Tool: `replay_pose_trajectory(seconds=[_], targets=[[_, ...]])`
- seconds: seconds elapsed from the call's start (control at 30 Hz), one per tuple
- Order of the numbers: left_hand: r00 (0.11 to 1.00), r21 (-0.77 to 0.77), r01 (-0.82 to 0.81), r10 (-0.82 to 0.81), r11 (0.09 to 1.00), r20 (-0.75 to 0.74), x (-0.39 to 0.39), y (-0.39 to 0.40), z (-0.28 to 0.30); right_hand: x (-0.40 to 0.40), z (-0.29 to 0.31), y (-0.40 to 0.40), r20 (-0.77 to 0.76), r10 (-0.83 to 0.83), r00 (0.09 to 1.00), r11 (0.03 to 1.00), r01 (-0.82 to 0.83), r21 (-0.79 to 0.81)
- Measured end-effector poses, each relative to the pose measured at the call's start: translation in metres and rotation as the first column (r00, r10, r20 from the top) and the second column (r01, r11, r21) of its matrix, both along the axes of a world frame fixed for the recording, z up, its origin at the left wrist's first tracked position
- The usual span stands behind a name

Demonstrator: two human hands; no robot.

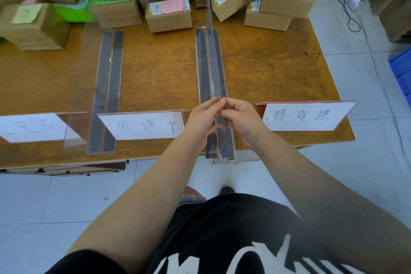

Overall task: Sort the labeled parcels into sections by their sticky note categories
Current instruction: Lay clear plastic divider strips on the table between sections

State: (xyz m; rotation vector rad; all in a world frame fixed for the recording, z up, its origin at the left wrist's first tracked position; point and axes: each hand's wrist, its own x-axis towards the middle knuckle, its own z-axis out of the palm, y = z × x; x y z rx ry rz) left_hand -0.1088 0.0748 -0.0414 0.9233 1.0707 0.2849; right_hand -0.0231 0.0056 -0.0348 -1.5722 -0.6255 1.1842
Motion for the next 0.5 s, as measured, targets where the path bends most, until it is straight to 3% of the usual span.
replay_pose_trajectory(seconds=[0.2, 0.37, 0.5], targets=[[0.996, 0.121, -0.051, 0.059, 0.991, -0.06, 0.009, -0.011, 0.0, -0.014, -0.018, 0.01, 0.305, -0.122, 0.945, 0.986, 0.15, -0.072], [0.997, 0.213, -0.029, 0.044, 0.977, -0.063, 0.008, -0.01, 0.001, -0.008, -0.012, 0.004, 0.32, -0.126, 0.939, 0.99, 0.138, -0.016], [0.995, 0.202, 0.023, -0.003, 0.979, -0.096, 0.002, -0.009, -0.004, 0.001, -0.013, -0.006, 0.186, -0.045, 0.982, 0.998, 0.053, -0.036]])
